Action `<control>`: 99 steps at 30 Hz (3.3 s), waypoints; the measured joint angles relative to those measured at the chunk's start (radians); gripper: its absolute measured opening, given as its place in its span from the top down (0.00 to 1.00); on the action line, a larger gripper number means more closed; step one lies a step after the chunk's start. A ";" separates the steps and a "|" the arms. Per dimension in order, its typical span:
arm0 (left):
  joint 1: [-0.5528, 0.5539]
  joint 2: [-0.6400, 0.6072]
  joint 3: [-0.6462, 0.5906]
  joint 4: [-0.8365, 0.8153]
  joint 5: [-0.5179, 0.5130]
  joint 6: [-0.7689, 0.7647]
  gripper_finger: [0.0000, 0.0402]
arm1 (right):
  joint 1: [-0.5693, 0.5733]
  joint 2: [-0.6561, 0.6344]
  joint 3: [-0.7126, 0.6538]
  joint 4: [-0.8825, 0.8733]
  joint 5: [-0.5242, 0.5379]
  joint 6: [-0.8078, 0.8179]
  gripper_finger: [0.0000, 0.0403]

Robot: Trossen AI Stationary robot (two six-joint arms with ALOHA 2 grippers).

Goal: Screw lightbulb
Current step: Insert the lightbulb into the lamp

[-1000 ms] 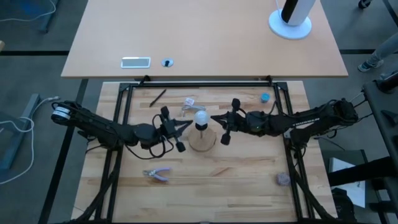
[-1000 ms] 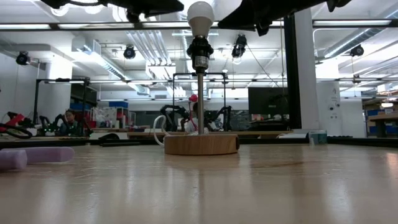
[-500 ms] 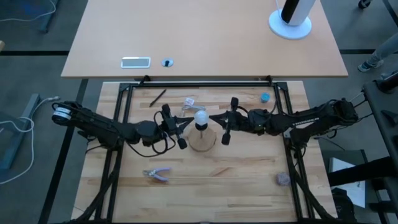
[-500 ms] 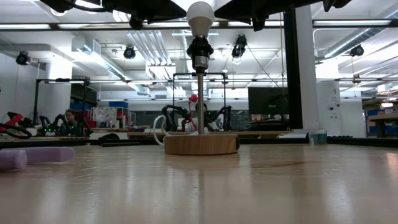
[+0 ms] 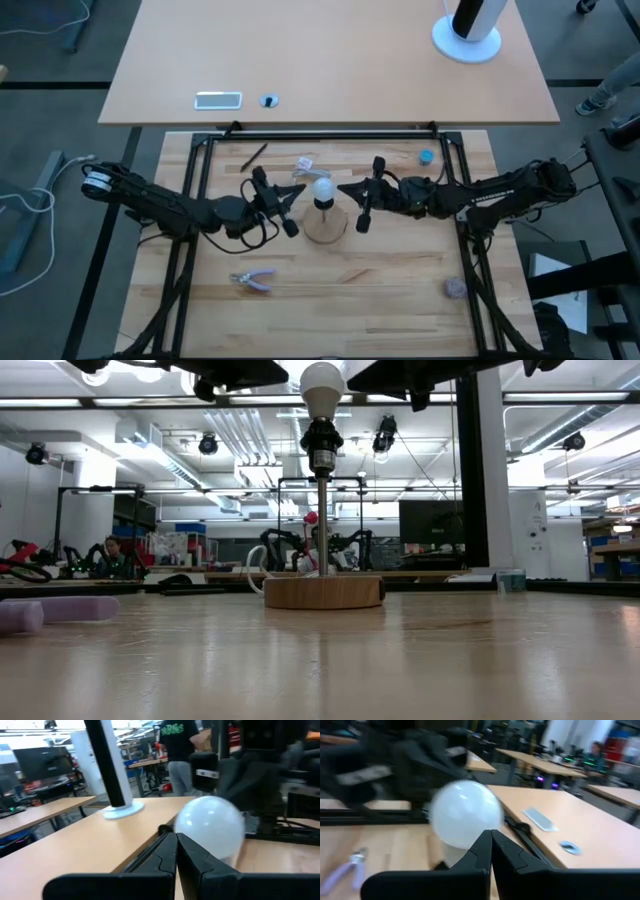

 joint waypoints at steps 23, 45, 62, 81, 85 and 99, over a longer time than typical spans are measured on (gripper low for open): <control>0.047 0.030 0.000 0.008 0.085 -0.027 1.00 | -0.012 0.014 -0.001 0.042 -0.104 0.051 1.00; 0.030 0.030 0.002 0.000 0.215 -0.020 1.00 | -0.010 0.042 0.000 0.043 -0.047 0.021 1.00; 0.038 0.034 0.002 -0.025 0.130 -0.028 1.00 | -0.007 0.050 0.000 0.040 -0.085 0.015 1.00; 0.019 0.003 0.002 -0.101 0.182 -0.055 1.00 | -0.002 0.016 0.000 -0.028 0.057 -0.027 1.00; 0.026 0.003 0.002 -0.099 0.183 -0.055 1.00 | -0.005 0.021 0.000 0.000 -0.010 -0.034 1.00; 0.063 0.006 0.002 -0.092 0.175 -0.052 1.00 | 0.000 0.028 0.000 0.010 -0.093 -0.042 1.00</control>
